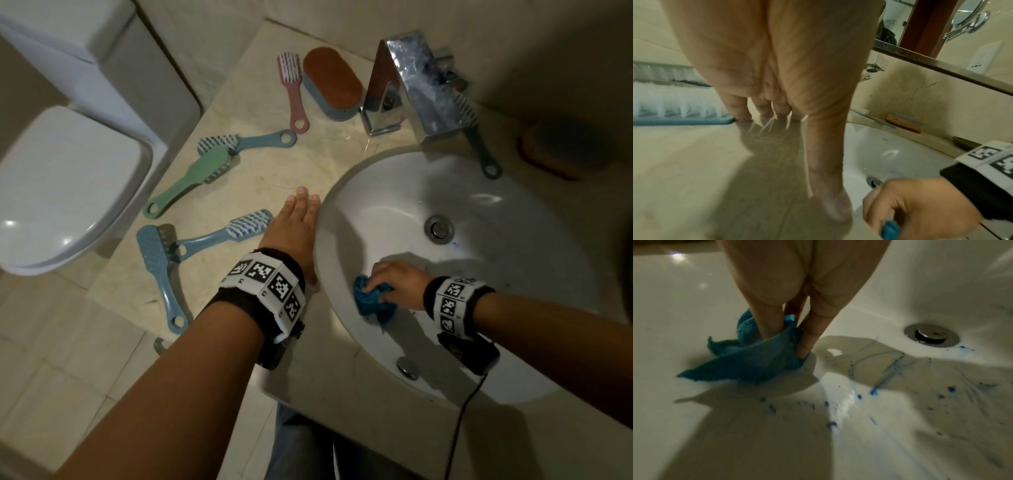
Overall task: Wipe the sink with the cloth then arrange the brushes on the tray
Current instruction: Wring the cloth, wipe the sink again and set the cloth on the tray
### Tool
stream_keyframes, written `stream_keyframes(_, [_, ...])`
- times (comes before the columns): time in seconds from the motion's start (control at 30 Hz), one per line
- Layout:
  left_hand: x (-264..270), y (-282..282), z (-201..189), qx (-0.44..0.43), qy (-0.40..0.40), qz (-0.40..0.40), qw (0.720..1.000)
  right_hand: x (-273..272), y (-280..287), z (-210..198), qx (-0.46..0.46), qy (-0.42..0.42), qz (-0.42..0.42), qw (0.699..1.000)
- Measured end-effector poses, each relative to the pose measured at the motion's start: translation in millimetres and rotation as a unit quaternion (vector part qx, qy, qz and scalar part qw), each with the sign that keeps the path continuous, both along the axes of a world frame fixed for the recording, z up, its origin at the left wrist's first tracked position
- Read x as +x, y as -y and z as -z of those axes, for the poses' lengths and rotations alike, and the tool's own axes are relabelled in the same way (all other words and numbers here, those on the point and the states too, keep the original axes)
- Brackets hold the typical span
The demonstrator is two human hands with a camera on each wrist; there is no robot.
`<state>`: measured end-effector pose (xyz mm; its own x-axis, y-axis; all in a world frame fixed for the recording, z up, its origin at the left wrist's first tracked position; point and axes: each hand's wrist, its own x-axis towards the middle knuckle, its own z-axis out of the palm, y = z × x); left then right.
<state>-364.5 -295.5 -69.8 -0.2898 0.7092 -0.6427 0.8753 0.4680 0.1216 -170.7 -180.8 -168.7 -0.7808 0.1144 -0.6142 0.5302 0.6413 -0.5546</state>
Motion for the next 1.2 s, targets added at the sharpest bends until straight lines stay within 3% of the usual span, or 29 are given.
stream_keyframes(0.13, [-0.2,1.7,-2.2,0.007,-0.008,0.017,1.0,-21.2,-10.0,3.9,0.021,-0.018,0.076,0.997])
stream_keyframes(0.2, [-0.7,1.7,-2.9,0.007,-0.008,0.015,1.0,-22.8,-6.5,0.5,-0.012,-0.009,0.089,0.996])
stream_keyframes(0.37, [0.2,0.6,-2.5,0.005,-0.004,0.002,1.0,-1.2,20.5,-20.3,-0.073,0.0,0.031,0.997])
stream_keyframes(0.53, [2.2,0.1,-7.6,0.003,-0.011,0.004,1.0,-1.6,20.6,-7.8,0.002,-0.013,-0.024,1.0])
stream_keyframes(0.77, [5.4,-1.7,-13.7,-0.007,-0.008,-0.006,1.0,-25.0,-6.4,4.6,0.122,-0.059,0.017,0.991])
stream_keyframes(0.93, [6.5,-2.4,-16.1,-0.006,-0.004,-0.005,1.0,7.2,3.8,0.1,0.064,-0.045,-0.064,0.995])
stream_keyframes(1.03, [6.7,-2.2,-17.2,-0.006,-0.009,0.002,1.0,20.9,-2.9,-1.2,0.086,-0.017,-0.085,0.993])
stream_keyframes(1.2, [7.5,-2.2,-17.1,-0.013,-0.015,0.003,1.0,1.1,-35.9,11.5,0.134,-0.04,0.049,0.989])
